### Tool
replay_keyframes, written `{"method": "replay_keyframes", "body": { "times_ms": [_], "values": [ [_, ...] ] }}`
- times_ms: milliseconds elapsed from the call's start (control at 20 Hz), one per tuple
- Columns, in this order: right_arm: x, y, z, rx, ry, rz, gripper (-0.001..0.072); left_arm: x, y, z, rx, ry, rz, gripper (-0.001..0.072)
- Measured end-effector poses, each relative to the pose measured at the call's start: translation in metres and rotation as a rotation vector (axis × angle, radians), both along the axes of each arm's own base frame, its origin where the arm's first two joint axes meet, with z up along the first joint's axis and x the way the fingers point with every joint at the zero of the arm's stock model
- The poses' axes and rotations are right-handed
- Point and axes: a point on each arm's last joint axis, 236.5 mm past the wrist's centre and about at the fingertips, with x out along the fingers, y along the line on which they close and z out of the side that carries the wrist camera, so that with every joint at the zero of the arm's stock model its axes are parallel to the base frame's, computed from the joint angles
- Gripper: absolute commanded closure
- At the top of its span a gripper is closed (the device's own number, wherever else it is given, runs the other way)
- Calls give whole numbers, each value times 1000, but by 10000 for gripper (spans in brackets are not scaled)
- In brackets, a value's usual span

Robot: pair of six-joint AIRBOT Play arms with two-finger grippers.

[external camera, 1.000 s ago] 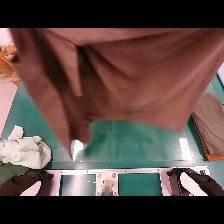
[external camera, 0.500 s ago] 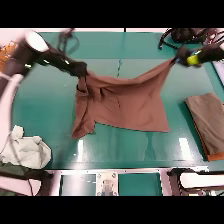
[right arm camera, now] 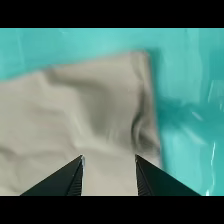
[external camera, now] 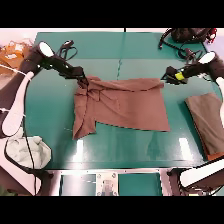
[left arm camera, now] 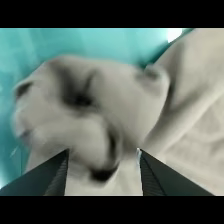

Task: Fold the shirts.

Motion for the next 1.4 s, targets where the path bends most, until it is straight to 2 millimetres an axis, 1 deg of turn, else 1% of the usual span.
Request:
{"method": "replay_keyframes", "body": {
  "times_ms": [100,150,250,350,400,500,600,700,800,850,900,950,1000,1100,1200,1300,1400],
  "values": [
    [-26,-20,1,13,74,-9,342,-9,18,9,19,47,-8,208],
    [-46,-28,-3,25,132,-12,341,-14,25,10,31,73,-14,208],
    [-84,-40,-9,48,222,-33,340,-20,33,12,44,102,-21,208],
    [-126,-49,-22,66,318,-56,339,-25,38,12,55,123,-28,208],
    [-144,-52,-28,75,352,-68,339,-26,40,13,60,128,-28,208],
    [-181,-51,-47,104,437,-87,339,-28,42,13,64,136,-32,208],
    [-207,-43,-66,130,491,-97,339,-30,42,14,65,140,-37,208],
    [-222,-31,-84,162,513,-106,340,-31,44,14,69,146,-38,208],
    [-232,-4,-91,242,521,-90,341,-32,44,14,70,147,-40,208],
    [-233,5,-95,263,515,-84,354,-33,44,13,70,150,-42,208],
    [-233,12,-99,269,502,-71,409,-33,44,13,70,153,-43,208],
    [-233,20,-100,289,496,-64,504,-34,44,13,70,154,-44,208],
    [-231,25,-102,288,482,-50,687,-34,44,13,71,155,-44,208],
    [-225,30,-103,289,457,-36,697,-37,44,13,71,167,-49,208],
    [-212,28,-98,284,419,-28,697,-39,44,13,71,177,-50,208],
    [-189,13,-92,238,340,-46,697,-46,38,12,73,204,-55,208],
    [-174,5,-83,221,295,-48,697,-56,24,7,77,240,-77,208]
  ]
}}
